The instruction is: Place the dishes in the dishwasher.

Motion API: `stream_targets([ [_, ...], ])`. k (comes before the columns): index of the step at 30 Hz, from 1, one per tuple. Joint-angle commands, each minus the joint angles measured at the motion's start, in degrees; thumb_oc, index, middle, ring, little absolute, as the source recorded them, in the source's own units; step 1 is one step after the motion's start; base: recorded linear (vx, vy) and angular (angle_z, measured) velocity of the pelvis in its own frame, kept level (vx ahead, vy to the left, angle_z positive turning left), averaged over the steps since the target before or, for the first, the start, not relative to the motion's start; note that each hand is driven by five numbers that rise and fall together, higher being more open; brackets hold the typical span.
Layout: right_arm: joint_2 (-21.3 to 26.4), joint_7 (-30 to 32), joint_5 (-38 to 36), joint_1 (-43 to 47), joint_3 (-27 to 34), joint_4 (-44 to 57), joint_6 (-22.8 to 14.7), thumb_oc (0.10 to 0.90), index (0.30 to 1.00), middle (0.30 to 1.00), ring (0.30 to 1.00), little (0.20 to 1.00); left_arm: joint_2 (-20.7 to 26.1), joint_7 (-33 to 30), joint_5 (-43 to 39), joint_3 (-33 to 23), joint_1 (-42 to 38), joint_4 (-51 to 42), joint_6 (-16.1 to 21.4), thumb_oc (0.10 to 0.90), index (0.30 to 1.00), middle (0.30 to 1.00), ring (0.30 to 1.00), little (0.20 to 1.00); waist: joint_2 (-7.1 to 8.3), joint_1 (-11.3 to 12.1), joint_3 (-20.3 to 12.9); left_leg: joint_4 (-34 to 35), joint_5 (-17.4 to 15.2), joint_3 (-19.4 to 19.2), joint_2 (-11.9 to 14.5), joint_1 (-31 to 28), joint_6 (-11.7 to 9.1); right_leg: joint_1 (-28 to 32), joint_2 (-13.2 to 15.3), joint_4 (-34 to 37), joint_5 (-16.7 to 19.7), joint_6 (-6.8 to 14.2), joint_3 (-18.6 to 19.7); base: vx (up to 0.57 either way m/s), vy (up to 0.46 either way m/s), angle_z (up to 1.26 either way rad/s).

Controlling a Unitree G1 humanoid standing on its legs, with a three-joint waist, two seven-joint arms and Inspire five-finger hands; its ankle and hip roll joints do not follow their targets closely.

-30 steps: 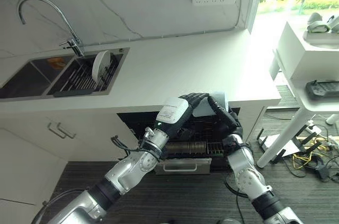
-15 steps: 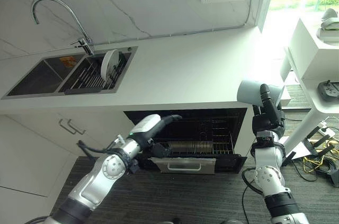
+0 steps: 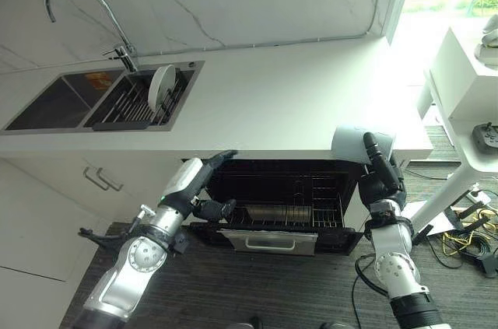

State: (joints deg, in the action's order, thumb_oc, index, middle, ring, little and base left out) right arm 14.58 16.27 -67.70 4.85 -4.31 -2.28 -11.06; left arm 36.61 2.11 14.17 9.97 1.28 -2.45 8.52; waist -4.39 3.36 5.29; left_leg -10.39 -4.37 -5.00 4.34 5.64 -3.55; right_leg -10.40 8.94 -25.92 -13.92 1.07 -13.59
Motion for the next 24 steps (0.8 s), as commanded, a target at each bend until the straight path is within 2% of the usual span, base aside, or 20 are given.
stream_targets([
  [1, 3.0, -9.9, 1.0, 5.2, 0.0, 10.9, -2.1, 0.400, 0.300, 0.300, 0.300, 0.300, 2.6, -1.6, 1.7, -2.9, -6.1, -3.3, 4.0, 0.800, 0.900, 0.900, 0.900, 0.900, 5.72, 0.5, 0.0, -6.8, 2.9, -0.2, 0.9, -1.9, -0.2, 5.6, 2.6, 8.7, 6.3, 4.1, 3.1, -0.04, 0.107, 0.22],
  [2, 3.3, -10.5, 0.9, 5.9, -0.3, 10.2, -2.4, 0.400, 0.300, 0.300, 0.300, 0.300, 2.8, -1.6, 2.2, -2.5, -6.5, -2.4, 4.6, 0.800, 0.900, 0.900, 0.900, 0.900, 5.56, 0.7, 1.1, -6.8, 3.8, 1.8, 1.1, -1.3, 0.0, 5.9, 2.3, 8.7, 6.6, 3.8, 4.1, -0.09, 0.279, 0.01],
  [4, 2.6, -11.8, 1.2, 8.2, -1.4, 7.4, -3.4, 0.400, 0.300, 0.300, 0.300, 0.300, 3.2, -2.9, 1.9, -0.1, -8.8, 0.7, 5.6, 0.800, 0.900, 0.900, 0.900, 0.900, 3.55, 0.0, 2.7, -6.8, 0.2, 4.4, 5.0, 0.1, -0.1, 6.2, 1.9, 8.7, 6.5, 4.1, 5.1, -0.11, 0.486, -0.27],
  [5, 2.4, -11.7, 1.7, 8.7, -2.0, 6.9, -3.9, 0.400, 0.300, 0.300, 0.300, 0.300, 3.4, -3.1, 1.4, 0.8, -9.6, 0.9, 5.3, 0.800, 0.900, 0.900, 0.900, 0.900, 2.62, -0.2, 2.7, -6.8, -0.8, 6.6, 5.7, 0.8, -0.5, 6.0, 2.2, 8.7, 6.2, 4.6, 5.9, -0.04, 0.647, -0.22],
  [6, 2.4, -11.5, 2.4, 8.4, -2.0, 6.8, -4.7, 0.400, 0.300, 0.300, 0.300, 0.300, 3.9, -3.9, 1.1, 2.3, -10.3, 1.3, 5.0, 0.800, 0.900, 0.900, 0.900, 0.900, 1.77, -1.4, 2.4, -6.8, -2.1, 6.2, 6.6, 0.7, -0.6, 6.1, 3.4, 8.7, 6.1, 5.6, 6.2, 0.01, 0.565, -0.04],
  [8, 2.9, -10.8, 1.3, 6.9, -0.8, 7.7, -4.3, 0.400, 0.300, 0.300, 0.300, 0.300, 3.9, -4.1, 1.1, 3.8, -11.5, 2.1, 3.1, 0.800, 0.900, 0.900, 0.900, 0.900, 1.50, -2.7, 1.9, -6.8, -2.8, 5.4, 6.4, 0.3, -0.8, 5.6, 5.1, 8.7, 7.0, 7.1, 6.7, 0.02, 0.422, -0.14],
  [10, 2.1, -11.0, -0.5, 5.0, 0.7, 8.5, -2.9, 0.400, 0.300, 0.300, 0.300, 0.300, 4.0, -2.3, -0.9, 3.7, -11.6, 3.8, 2.8, 0.800, 0.900, 0.900, 0.900, 0.900, 1.92, -3.7, 1.5, -6.8, -4.2, 4.8, 5.0, -0.5, -0.1, 4.4, 6.9, 8.7, 8.8, 8.9, 8.5, 0.02, 0.257, -0.08],
  [11, 1.5, -11.4, -0.2, 4.4, 1.4, 8.9, -2.1, 0.400, 0.300, 0.300, 0.300, 0.300, 4.0, -1.5, -0.6, 3.2, -10.8, 4.0, 2.6, 0.800, 0.900, 0.900, 0.900, 0.900, 2.04, -3.7, 1.3, -6.8, -4.7, 4.1, 4.6, -0.8, 0.2, 4.0, 7.5, 8.7, 9.6, 9.3, 8.2, 0.00, 0.147, -0.05],
  [12, 0.5, -12.6, -0.1, 3.6, 2.5, 9.7, 0.1, 0.400, 0.300, 0.300, 0.300, 0.300, 4.3, -1.3, 1.2, 1.8, -8.3, 3.5, 2.5, 0.800, 0.900, 0.900, 0.900, 0.900, 2.00, -3.4, 1.0, -6.8, -5.3, 2.0, 4.6, -1.2, 0.6, 4.1, 7.6, 8.7, 10.6, 9.6, 5.9, -0.02, 0.109, -0.14],
  [13, 0.7, -13.3, -0.4, 2.9, 2.8, 10.3, 0.9, 0.400, 0.300, 0.300, 0.300, 0.300, 4.5, -1.0, 1.8, 1.0, -7.2, 3.4, 2.5, 0.800, 0.900, 0.900, 0.900, 0.900, 2.03, -3.1, 0.9, -6.8, -5.5, 1.3, 4.7, -0.9, 0.8, 4.1, 6.8, 8.7, 9.7, 9.4, 4.7, -0.08, 0.055, -0.47],
  [14, 1.3, -15.3, -1.7, 2.2, 3.1, 10.6, 2.9, 0.400, 0.300, 0.300, 0.300, 0.300, 4.6, -1.0, 2.0, 0.3, -5.9, 2.8, 2.7, 0.800, 0.900, 0.900, 0.900, 0.900, 2.46, -2.6, 0.4, -6.8, -5.4, 0.1, 4.9, -0.1, 0.9, 3.8, 7.2, 8.7, 9.1, 9.3, 2.6, -0.09, -0.019, -0.49],
  [16, 2.0, -14.8, -0.8, 2.5, 1.7, 10.3, 3.1, 0.400, 0.300, 0.300, 0.300, 0.300, 3.8, -0.9, -4.4, 0.6, -6.8, 2.6, 0.1, 0.800, 0.900, 0.900, 0.900, 0.900, 3.17, -2.2, 0.2, -6.8, -5.4, 0.2, 4.9, 0.8, 0.6, 3.1, 6.9, 8.7, 8.1, 8.6, 2.3, -0.06, -0.063, -0.24],
  [17, 2.0, -14.7, -0.7, 2.5, 1.5, 10.3, 3.3, 0.400, 0.300, 0.300, 0.300, 0.300, 3.4, -1.4, -4.9, 0.7, -6.8, 2.8, -0.3, 0.800, 0.900, 0.900, 0.900, 0.900, 3.25, -2.1, 0.1, -6.8, -5.3, 0.1, 5.0, 0.9, 0.5, 3.0, 6.9, 8.7, 8.0, 8.6, 2.1, -0.01, -0.071, 0.02],
  [19, 1.6, -15.1, -0.7, 1.5, 1.2, 10.5, 4.5, 0.400, 0.300, 0.300, 0.300, 0.300, 1.7, -1.8, -1.2, 0.3, -6.2, 4.6, 0.8, 0.800, 0.900, 0.900, 0.900, 0.900, 3.49, -2.0, -0.4, -6.8, -4.6, -0.8, 6.8, 1.1, -0.4, 3.2, 6.6, 8.7, 7.3, 8.1, 1.6, 0.05, -0.056, 0.15],
  [22, 2.9, -14.8, 2.1, 0.0, 2.0, 9.7, 8.7, 0.400, 0.300, 0.300, 0.300, 0.300, 2.1, -2.5, 6.2, 1.3, -5.7, 6.6, 1.1, 0.800, 0.900, 0.900, 0.900, 0.900, 3.53, -2.5, -0.3, -6.8, -3.2, -2.0, 9.3, 1.5, -1.8, 3.8, 5.9, 8.7, 6.5, 7.3, 0.4, 0.10, -0.029, 0.02],
  [24, 4.1, -16.7, 5.8, -0.1, 1.6, 7.2, 11.4, 0.400, 0.300, 0.300, 0.300, 0.300, 3.3, -1.9, 4.8, 1.8, -5.5, 7.9, 1.8, 0.800, 0.900, 0.900, 0.900, 0.900, 3.67, -2.7, 0.1, -6.8, -2.9, -2.2, 9.8, 1.5, -2.0, 3.8, 5.6, 8.7, 6.6, 7.2, 0.4, 0.09, -0.020, 0.03],
])
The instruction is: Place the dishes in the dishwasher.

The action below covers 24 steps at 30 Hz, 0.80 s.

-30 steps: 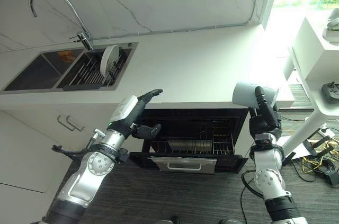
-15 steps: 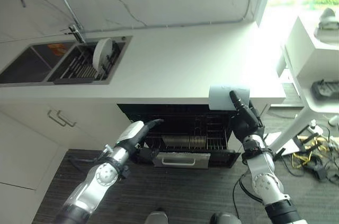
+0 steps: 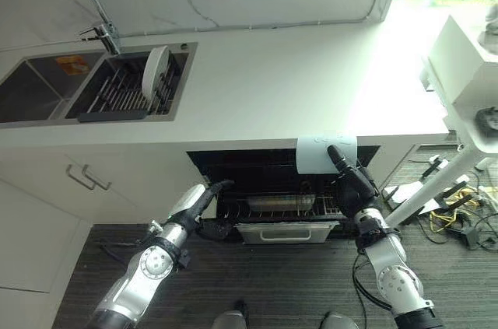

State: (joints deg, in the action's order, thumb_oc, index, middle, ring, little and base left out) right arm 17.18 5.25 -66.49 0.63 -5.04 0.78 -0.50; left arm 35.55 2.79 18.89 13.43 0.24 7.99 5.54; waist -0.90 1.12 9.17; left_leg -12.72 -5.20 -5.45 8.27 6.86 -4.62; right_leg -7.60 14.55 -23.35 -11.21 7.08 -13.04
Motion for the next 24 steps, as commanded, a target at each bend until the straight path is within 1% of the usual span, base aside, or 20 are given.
stream_targets([
  [1, 1.7, -6.1, 5.4, 4.2, 2.4, 3.1, 1.4, 0.400, 0.300, 0.300, 0.300, 0.300, 4.3, -2.0, -0.1, -1.8, -4.3, -2.3, 5.3, 0.800, 0.900, 0.900, 0.900, 0.900, 0.21, -0.4, -3.7, -4.5, -2.1, -1.9, 5.9, 0.3, -1.0, 0.9, 0.0, 6.2, 3.8, 1.1, -0.3, 0.07, -0.029, 0.07],
  [2, 2.3, -6.7, 6.6, 4.3, 3.2, 1.1, 1.3, 0.400, 0.300, 0.300, 0.300, 0.300, 4.5, -0.9, 0.5, -2.0, -4.0, -2.6, 6.3, 0.800, 0.900, 0.900, 0.900, 0.900, 0.31, -0.2, -3.6, -4.5, -2.0, -1.8, 5.9, 0.4, -1.0, 0.9, -0.1, 6.2, 3.9, 1.1, -0.4, 0.07, -0.037, 0.05],
  [6, 4.1, -7.4, 7.8, 4.6, 5.9, -1.9, 1.9, 0.400, 0.300, 0.300, 0.300, 0.300, 5.3, 2.7, 1.4, -1.7, -3.8, -4.1, 7.6, 0.800, 0.900, 0.900, 0.900, 0.900, 0.67, -0.1, -2.9, -4.5, -1.9, -1.8, 5.9, 0.4, -1.2, 0.8, -0.1, 6.2, 4.1, 1.2, -0.8, 0.05, -0.039, 0.05],
  [8, 5.1, -7.5, 9.2, 4.6, 6.8, -3.3, 2.8, 0.400, 0.300, 0.300, 0.300, 0.300, 5.7, 3.3, 2.1, -0.9, -4.1, -4.9, 7.8, 0.800, 0.900, 0.900, 0.900, 0.900, 0.67, -0.1, -2.2, -4.5, -1.7, -1.8, 5.7, 0.5, -1.2, 0.7, -0.1, 6.2, 4.4, 1.3, -0.9, 0.01, -0.010, 0.02],
  [10, 6.0, -8.0, 11.3, 5.1, 7.1, -5.1, 3.6, 0.400, 0.300, 0.300, 0.300, 0.300, 6.2, 2.4, 2.6, 0.0, -5.0, -4.6, 7.8, 0.800, 0.900, 0.900, 0.900, 0.900, 0.68, -0.1, -1.5, -4.5, -1.4, -1.8, 5.7, 0.7, -1.2, 0.4, -0.2, 6.2, 4.7, 1.4, -0.9, 0.00, -0.021, 0.00],
  [11, 7.1, -9.1, 14.4, 5.5, 7.1, -7.9, 4.4, 0.400, 0.300, 0.300, 0.300, 0.300, 7.1, 2.0, 3.1, 0.9, -6.5, -3.9, 7.9, 0.800, 0.900, 0.900, 0.900, 0.900, 0.76, -0.1, -0.6, -4.5, -1.1, -1.7, 5.6, 0.9, -1.2, 0.2, -0.3, 6.2, 5.0, 1.5, -0.8, 0.01, -0.038, 0.00],
  [12, 7.2, -9.3, 14.7, 5.6, 7.1, -8.2, 4.4, 0.400, 0.300, 0.300, 0.300, 0.300, 7.3, 2.0, 3.1, 0.9, -6.7, -3.8, 8.0, 0.800, 0.900, 0.900, 0.900, 0.900, 0.77, -0.1, -0.5, -4.5, -1.1, -1.7, 5.6, 0.9, -1.2, 0.1, -0.3, 6.2, 5.0, 1.5, -0.8, 0.01, -0.043, 0.01],
  [13, 7.6, -9.6, 15.8, 5.6, 7.0, -8.9, 4.4, 0.400, 0.300, 0.300, 0.300, 0.300, 7.7, 2.0, 3.5, 1.1, -7.1, -3.7, 8.1, 0.800, 0.900, 0.900, 0.900, 0.900, 0.81, -0.1, -0.3, -4.5, -1.1, -1.7, 5.5, 1.0, -1.2, 0.1, -0.3, 6.2, 5.1, 1.5, -0.7, 0.00, -0.046, 0.04],
  [14, 8.8, -10.7, 18.7, 6.3, 6.4, -11.0, 4.1, 0.400, 0.300, 0.300, 0.300, 0.300, 9.3, 3.6, 4.0, 1.9, -8.6, -3.2, 9.6, 0.800, 0.900, 0.900, 0.900, 0.900, 1.03, 0.1, 0.4, -4.5, -0.9, -1.7, 5.4, 1.4, -1.2, -0.3, -0.3, 6.2, 5.3, 1.7, -0.7, -0.01, -0.055, 0.04],
  [16, 10.1, -11.4, 19.9, 7.4, 5.9, -12.7, 3.5, 0.400, 0.300, 0.300, 0.300, 0.300, 10.3, 5.0, 5.0, 3.1, -10.1, -3.1, 10.6, 0.800, 0.900, 0.900, 0.900, 0.900, 1.22, 0.5, 1.1, -4.5, -0.7, -1.4, 5.2, 1.8, -1.1, -0.6, -0.3, 6.2, 5.5, 1.8, -0.8, -0.02, -0.042, 0.04],
  [17, 10.6, -11.7, 20.9, 8.3, 5.2, -13.2, 3.3, 0.400, 0.300, 0.300, 0.300, 0.300, 10.8, 5.0, 7.0, 4.2, -11.1, -3.1, 10.9, 0.800, 0.900, 0.900, 0.900, 0.900, 1.27, 0.6, 1.5, -4.5, -0.7, -1.3, 5.1, 2.1, -1.0, -0.8, -0.3, 6.2, 5.6, 1.9, -0.8, -0.04, -0.022, 0.05],
  [20, 11.9, -11.9, 21.7, 10.3, 3.5, -13.9, 2.7, 0.400, 0.300, 0.300, 0.300, 0.300, 12.1, 3.9, 9.9, 6.9, -13.7, -2.1, 10.7, 0.800, 0.900, 0.900, 0.900, 0.900, 1.45, 0.9, 2.3, -4.5, -0.7, -1.2, 4.8, 2.7, -0.9, -1.3, -0.2, 6.2, 5.7, 2.0, -0.8, -0.05, -0.011, 0.05],
  [24, 12.8, -11.1, 24.1, 14.0, 1.0, -14.7, 1.4, 0.400, 0.300, 0.300, 0.300, 0.300, 12.6, 0.4, 14.3, 10.4, -17.4, 0.3, 10.2, 0.800, 0.900, 0.900, 0.900, 0.900, 1.72, 1.3, 3.3, -4.5, -0.7, -1.0, 4.6, 3.7, -0.7, -2.0, -0.2, 6.2, 5.7, 2.1, -0.6, -0.07, -0.004, 0.00],
])
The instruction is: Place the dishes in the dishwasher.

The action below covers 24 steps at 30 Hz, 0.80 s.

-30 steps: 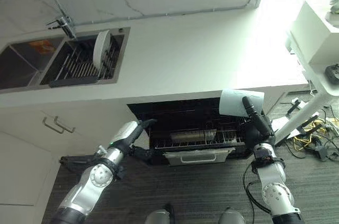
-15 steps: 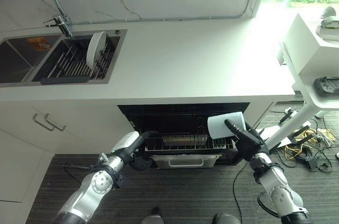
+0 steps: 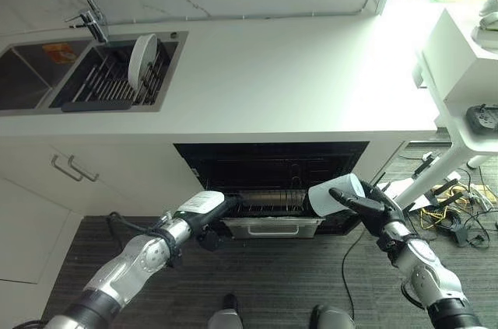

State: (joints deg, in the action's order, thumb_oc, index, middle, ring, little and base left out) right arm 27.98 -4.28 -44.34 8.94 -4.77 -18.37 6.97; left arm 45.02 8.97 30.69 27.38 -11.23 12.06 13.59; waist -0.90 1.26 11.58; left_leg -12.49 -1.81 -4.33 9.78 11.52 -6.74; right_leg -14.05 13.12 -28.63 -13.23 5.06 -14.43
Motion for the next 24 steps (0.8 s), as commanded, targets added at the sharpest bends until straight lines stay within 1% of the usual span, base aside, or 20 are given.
stream_targets([
  [1, 2.1, -1.4, 2.4, 6.4, 0.3, 4.2, -6.1, 0.400, 0.300, 0.300, 0.300, 0.300, 3.2, -6.3, 3.4, -3.0, -6.5, -3.4, 2.0, 0.800, 0.900, 0.900, 0.900, 0.900, 1.76, 1.3, 1.0, -4.7, -4.0, -2.1, 3.1, -0.9, 1.4, 4.4, 1.3, 11.4, 7.7, 4.2, 0.8, -0.03, -0.006, 0.00],
  [5, 2.5, -0.5, 4.9, 9.5, -0.7, 3.7, -6.1, 0.400, 0.300, 0.300, 0.300, 0.300, 3.6, -7.0, 5.8, -1.5, -8.1, -2.2, 2.3, 0.800, 0.900, 0.900, 0.900, 0.900, 1.81, 1.7, 1.4, -4.7, -4.0, -2.0, 3.1, -0.5, 1.4, 4.3, 1.3, 11.4, 7.6, 4.2, 0.7, 0.00, 0.003, 0.01],
  [6, 2.9, -0.2, 6.7, 11.4, -1.1, 3.7, -6.4, 0.400, 0.300, 0.300, 0.300, 0.300, 3.7, -6.5, 6.1, -0.6, -8.9, -1.5, 2.5, 0.800, 0.900, 0.900, 0.900, 0.900, 1.84, 1.9, 1.6, -4.7, -3.9, -1.9, 3.1, -0.4, 1.3, 4.3, 1.4, 11.4, 7.6, 4.3, 0.6, 0.02, 0.010, 0.05],
  [9, 3.1, 0.2, 9.6, 12.8, -1.3, 4.4, -6.5, 0.400, 0.300, 0.300, 0.300, 0.300, 3.6, -5.8, 6.1, -0.1, -9.4, -1.4, 2.6, 0.800, 0.900, 0.900, 0.900, 0.900, 1.82, 2.1, 1.9, -4.7, -3.9, -1.8, 3.0, -0.3, 1.3, 4.4, 1.4, 11.4, 7.5, 4.2, 0.6, 0.02, 0.009, 0.04],
  [11, 3.8, 0.4, 10.5, 14.0, -1.3, 5.2, -5.9, 0.400, 0.300, 0.300, 0.300, 0.300, 3.7, -5.0, 5.8, 0.1, -9.7, -1.6, 2.6, 0.800, 0.900, 0.900, 0.900, 0.900, 1.81, 2.2, 2.1, -4.7, -3.9, -1.7, 3.0, -0.1, 1.3, 4.3, 1.4, 11.4, 7.4, 4.2, 0.5, 0.00, 0.000, 0.00],
  [15, 4.5, 1.3, 11.5, 16.5, -2.0, 5.3, -5.7, 0.400, 0.300, 0.300, 0.300, 0.300, 4.1, -4.4, 5.8, 1.3, -11.1, -1.5, 3.1, 0.800, 0.900, 0.900, 0.900, 0.900, 1.86, 2.4, 2.9, -4.7, -3.8, -1.4, 2.9, 0.5, 1.2, 4.0, 1.4, 11.4, 7.4, 4.2, 0.4, 0.00, 0.000, 0.01],
  [16, 5.0, 1.9, 12.7, 18.7, -2.3, 5.0, -5.5, 0.400, 0.300, 0.300, 0.300, 0.300, 4.5, -4.3, 7.0, 2.3, -12.5, -1.6, 3.9, 0.800, 0.900, 0.900, 0.900, 0.900, 1.93, 2.5, 3.5, -4.7, -3.8, -1.5, 3.0, 0.9, 1.1, 3.8, 1.5, 11.4, 7.4, 4.2, 0.1, 0.00, 0.001, 0.04],
  [18, 6.6, 2.4, 12.6, 21.8, -2.4, 3.8, -5.9, 0.400, 0.300, 0.300, 0.300, 0.300, 5.2, -3.8, 6.6, 3.6, -14.8, -1.6, 4.5, 0.800, 0.900, 0.900, 0.900, 0.900, 1.88, 2.6, 4.3, -4.7, -3.6, -1.7, 3.1, 1.5, 1.0, 3.4, 1.7, 11.4, 7.4, 4.3, -0.1, -0.02, 0.014, 0.07],
  [21, 8.3, 1.8, 12.8, 25.1, -1.7, 1.9, -4.3, 0.400, 0.300, 0.300, 0.300, 0.300, 5.8, -3.3, 6.1, 4.7, -17.3, -1.6, 5.1, 0.800, 0.900, 0.900, 0.900, 0.900, 1.93, 2.7, 5.0, -4.7, -3.5, -1.6, 2.9, 2.3, 0.9, 2.8, 1.9, 11.4, 7.5, 4.3, -0.3, -0.05, 0.007, 0.09],
  [23, 11.2, 0.1, 14.3, 29.3, -2.6, -2.2, -2.4, 0.400, 0.300, 0.300, 0.300, 0.300, 7.1, -1.7, 4.5, 5.8, -20.8, -2.3, 6.0, 0.800, 0.900, 0.900, 0.900, 0.900, 2.00, 3.0, 5.8, -4.7, -3.4, -1.6, 2.7, 3.1, 0.7, 2.3, 2.2, 11.4, 7.6, 4.4, -0.7, -0.03, 0.011, 0.08],
  [24, 11.4, 0.1, 14.5, 29.6, -2.7, -2.5, -2.3, 0.400, 0.300, 0.300, 0.300, 0.300, 7.2, -1.6, 4.4, 5.8, -21.0, -2.3, 6.0, 0.800, 0.900, 0.900, 0.900, 0.900, 2.00, 3.0, 5.9, -4.7, -3.4, -1.6, 2.7, 3.1, 0.7, 2.3, 2.2, 11.4, 7.6, 4.4, -0.8, -0.01, 0.004, 0.05],
])
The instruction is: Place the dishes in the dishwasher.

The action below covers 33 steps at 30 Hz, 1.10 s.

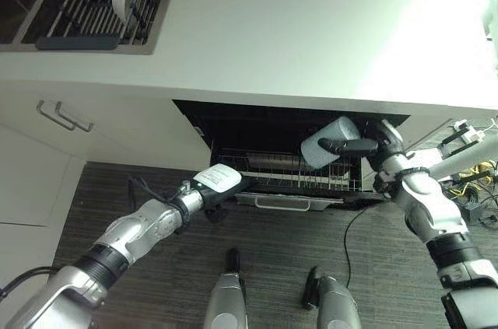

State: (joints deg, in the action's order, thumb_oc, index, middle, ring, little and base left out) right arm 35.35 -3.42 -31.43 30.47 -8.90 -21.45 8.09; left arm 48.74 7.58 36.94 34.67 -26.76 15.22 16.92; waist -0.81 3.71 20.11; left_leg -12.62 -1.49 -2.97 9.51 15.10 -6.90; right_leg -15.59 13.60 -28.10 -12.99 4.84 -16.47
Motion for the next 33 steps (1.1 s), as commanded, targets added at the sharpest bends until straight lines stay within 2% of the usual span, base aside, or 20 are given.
stream_targets([
  [1, 4.7, -1.1, 2.1, 9.3, 0.8, -1.1, -3.1, 0.400, 0.300, 0.300, 0.300, 0.300, 3.8, 0.1, -2.4, -1.1, -6.5, -5.8, 2.9, 0.800, 0.900, 0.900, 0.900, 0.900, 1.93, 0.7, -2.4, -4.6, -3.7, -2.9, 2.9, -0.3, 0.9, 3.7, 1.9, 10.9, 7.3, 4.6, 1.1, -0.02, -0.012, 0.05],
  [4, 6.8, -2.5, 5.8, 15.4, -3.1, -8.7, -3.4, 0.400, 0.300, 0.300, 0.300, 0.300, 5.8, 1.6, -4.1, 0.6, -11.6, -7.1, 4.0, 0.800, 0.900, 0.900, 0.900, 0.900, 1.82, 1.6, -0.8, -4.6, -3.6, -2.5, 2.4, 1.0, 0.8, 2.8, 2.2, 10.9, 7.5, 4.8, 0.5, -0.09, -0.021, 0.09],
  [6, 7.4, -2.8, 8.7, 19.6, -6.5, -14.7, -5.2, 0.400, 0.300, 0.300, 0.300, 0.300, 6.6, 3.0, -5.0, 1.9, -15.3, -7.4, 4.7, 0.800, 0.900, 0.900, 0.900, 0.900, 1.52, 2.2, 0.5, -4.6, -3.6, -2.1, 1.9, 2.1, 0.9, 2.1, 2.4, 10.9, 7.6, 4.7, 0.3, -0.12, -0.010, 0.18],
  [10, 7.5, -3.4, 10.2, 23.6, -9.5, -19.8, -5.2, 0.400, 0.300, 0.300, 0.300, 0.300, 7.1, 3.2, -5.7, 2.5, -17.9, -7.7, 5.0, 0.800, 0.900, 0.900, 0.900, 0.900, 0.77, 2.6, 1.6, -4.6, -3.5, -1.8, 1.3, 3.1, 0.9, 1.2, 2.7, 10.9, 7.7, 4.7, 0.1, -0.07, 0.034, 0.04],
  [12, 6.8, -3.6, 6.7, 25.0, -11.4, -22.7, -5.4, 0.400, 0.300, 0.300, 0.300, 0.300, 6.9, 2.8, -3.9, 3.0, -19.3, -8.0, 4.5, 0.800, 0.900, 0.900, 0.900, 0.900, 0.07, 2.9, 2.2, -4.6, -3.4, -1.6, 0.9, 3.7, 1.0, 0.8, 2.9, 10.9, 7.7, 4.6, -0.1, -0.06, 0.060, 0.05],
  [19, 4.2, -3.5, 7.7, 26.4, -12.7, -26.9, -7.8, 0.400, 0.300, 0.300, 0.300, 0.300, 6.4, 2.3, -3.6, 4.0, -21.6, -7.3, 3.5, 0.800, 0.900, 0.900, 0.900, 0.900, -1.04, 3.2, 3.0, -4.6, -3.4, -1.4, 0.3, 4.4, 1.1, 0.0, 3.2, 10.9, 7.9, 4.6, -0.2, -0.04, 0.040, 0.02],
  [20, 2.2, -2.0, 8.9, 27.4, -13.6, -28.0, -8.2, 0.400, 0.300, 0.300, 0.300, 0.300, 6.1, 1.3, -1.2, 4.5, -22.7, -6.5, 3.6, 0.800, 0.900, 0.900, 0.900, 0.900, -1.74, 3.2, 3.4, -4.6, -3.4, -1.4, -0.1, 4.9, 1.3, -0.5, 3.3, 10.9, 7.9, 4.5, -0.3, -0.07, 0.057, 0.03],
  [24, 0.9, -0.7, 13.6, 28.4, -15.0, -28.3, -8.3, 0.400, 0.300, 0.300, 0.300, 0.300, 5.7, 0.7, -0.7, 4.5, -22.4, -6.3, 3.2, 0.800, 0.900, 0.900, 0.900, 0.900, -2.27, 3.2, 3.7, -4.6, -3.4, -1.4, -0.5, 5.3, 1.4, -1.0, 3.1, 10.9, 8.0, 4.3, -0.2, -0.05, 0.055, 0.00],
  [25, 0.9, -0.6, 14.0, 28.4, -15.1, -28.4, -8.4, 0.400, 0.300, 0.300, 0.300, 0.300, 5.7, 0.7, -0.7, 4.4, -22.3, -6.4, 3.2, 0.800, 0.900, 0.900, 0.900, 0.900, -2.30, 3.2, 3.7, -4.6, -3.4, -1.4, -0.5, 5.3, 1.4, -1.1, 3.1, 10.9, 8.0, 4.3, -0.1, -0.03, 0.047, 0.01],
  [30, 1.8, -1.3, 26.3, 28.1, -19.9, -28.0, -11.9, 0.400, 0.300, 0.300, 0.300, 0.300, 5.9, -0.2, -0.7, 4.7, -21.5, -7.3, 2.3, 0.800, 0.900, 0.900, 0.900, 0.900, -2.49, 3.1, 3.9, -4.6, -3.3, -1.6, -0.6, 5.4, 1.5, -1.2, 3.0, 10.9, 8.1, 4.3, -0.1, -0.01, 0.014, 0.00],
  [33, 2.1, -2.7, 29.0, 28.1, -22.8, -28.3, -13.7, 0.400, 0.300, 0.300, 0.300, 0.300, 6.0, -1.2, -0.8, 5.5, -21.8, -7.0, 2.1, 0.800, 0.900, 0.900, 0.900, 0.900, -2.41, 3.1, 4.0, -4.6, -3.2, -1.7, -0.6, 5.5, 1.5, -1.3, 3.0, 10.9, 8.2, 4.3, -0.2, 0.00, 0.000, 0.00],
])
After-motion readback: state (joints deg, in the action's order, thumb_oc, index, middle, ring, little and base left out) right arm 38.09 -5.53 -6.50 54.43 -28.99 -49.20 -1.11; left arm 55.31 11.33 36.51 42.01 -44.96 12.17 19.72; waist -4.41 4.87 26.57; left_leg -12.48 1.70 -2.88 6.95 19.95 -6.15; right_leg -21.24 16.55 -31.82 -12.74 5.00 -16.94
